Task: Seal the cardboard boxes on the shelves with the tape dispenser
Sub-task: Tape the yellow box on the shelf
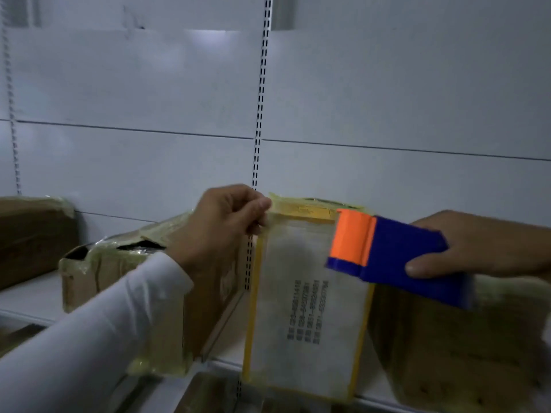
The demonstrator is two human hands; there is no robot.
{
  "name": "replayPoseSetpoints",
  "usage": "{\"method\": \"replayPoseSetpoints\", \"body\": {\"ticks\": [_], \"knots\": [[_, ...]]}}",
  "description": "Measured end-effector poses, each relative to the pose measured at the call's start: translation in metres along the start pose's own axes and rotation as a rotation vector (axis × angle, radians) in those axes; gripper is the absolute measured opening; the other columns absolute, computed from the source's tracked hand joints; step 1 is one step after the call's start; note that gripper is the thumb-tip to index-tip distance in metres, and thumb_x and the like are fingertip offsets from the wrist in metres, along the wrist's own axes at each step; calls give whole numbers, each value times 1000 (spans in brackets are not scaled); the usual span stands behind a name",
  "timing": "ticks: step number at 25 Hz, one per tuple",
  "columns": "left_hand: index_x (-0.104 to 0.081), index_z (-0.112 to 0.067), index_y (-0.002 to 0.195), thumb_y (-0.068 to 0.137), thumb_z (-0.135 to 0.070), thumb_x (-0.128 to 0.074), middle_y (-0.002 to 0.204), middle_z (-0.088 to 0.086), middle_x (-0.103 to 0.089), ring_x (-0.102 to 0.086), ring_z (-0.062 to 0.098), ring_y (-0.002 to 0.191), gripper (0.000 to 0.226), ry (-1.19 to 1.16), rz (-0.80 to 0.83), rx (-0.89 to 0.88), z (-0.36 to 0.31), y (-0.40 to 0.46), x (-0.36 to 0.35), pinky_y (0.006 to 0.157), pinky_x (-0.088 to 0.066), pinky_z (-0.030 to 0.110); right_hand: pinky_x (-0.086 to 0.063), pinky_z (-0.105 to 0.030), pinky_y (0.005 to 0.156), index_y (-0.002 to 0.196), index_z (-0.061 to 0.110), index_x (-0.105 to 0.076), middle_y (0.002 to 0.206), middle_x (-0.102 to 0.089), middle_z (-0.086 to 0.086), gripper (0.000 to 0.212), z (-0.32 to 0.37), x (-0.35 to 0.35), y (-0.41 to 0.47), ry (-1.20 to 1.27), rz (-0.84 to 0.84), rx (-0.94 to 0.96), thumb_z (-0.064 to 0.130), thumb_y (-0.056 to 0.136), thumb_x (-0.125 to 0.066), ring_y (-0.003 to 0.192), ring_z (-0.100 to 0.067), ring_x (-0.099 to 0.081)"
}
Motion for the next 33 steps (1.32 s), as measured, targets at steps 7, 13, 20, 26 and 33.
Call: {"method": "replayPoseSetpoints", "body": {"ticks": [7,13,20,26,33], "knots": [[-66,3,88,92,-12,-58,71,11,-68,-58,11,55,17,43,-16,44,35,72,31,54,-49,21,-60,-30,68,99,26,-75,96,-78,-8,59,-24,91,9,-80,-120,-285,69,59,-83,83,-28,-75],[-67,-1,85,92,-14,-59,71,9,-69,-59,10,54,17,86,-36,125,74,109,20,53,-49,21,-55,-25,63,87,19,-74,88,-77,-12,55,-22,101,52,-126,-54,-305,66,60,-80,75,-27,-74],[-67,2,82,92,-14,-60,68,9,-68,-57,11,53,20,117,-62,272,99,124,8,53,-50,22,-49,-23,56,80,10,-72,80,-74,-15,50,-39,122,97,-138,12,-300,55,60,-79,64,-20,-68],[-66,11,84,89,-15,-63,72,17,-66,-61,23,64,26,44,-20,463,124,117,-1,65,-54,31,-51,-24,62,81,17,-76,85,-75,-12,53,-72,119,120,-105,153,-298,66,61,-76,69,-21,-69],[-52,-17,100,77,-44,-73,83,10,-65,-62,19,65,41,214,20,616,136,110,-1,50,-49,24,-54,-28,68,92,17,-77,91,-75,-15,60,-103,123,125,-100,139,-350,69,63,-79,78,-28,-72]]}}
Point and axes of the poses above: each hand's wrist, its own y-axis towards the middle knuckle, its own x-axis out of the back of the hand, z = x × y, the point moved 4 cm from there along y, towards the middle knuckle
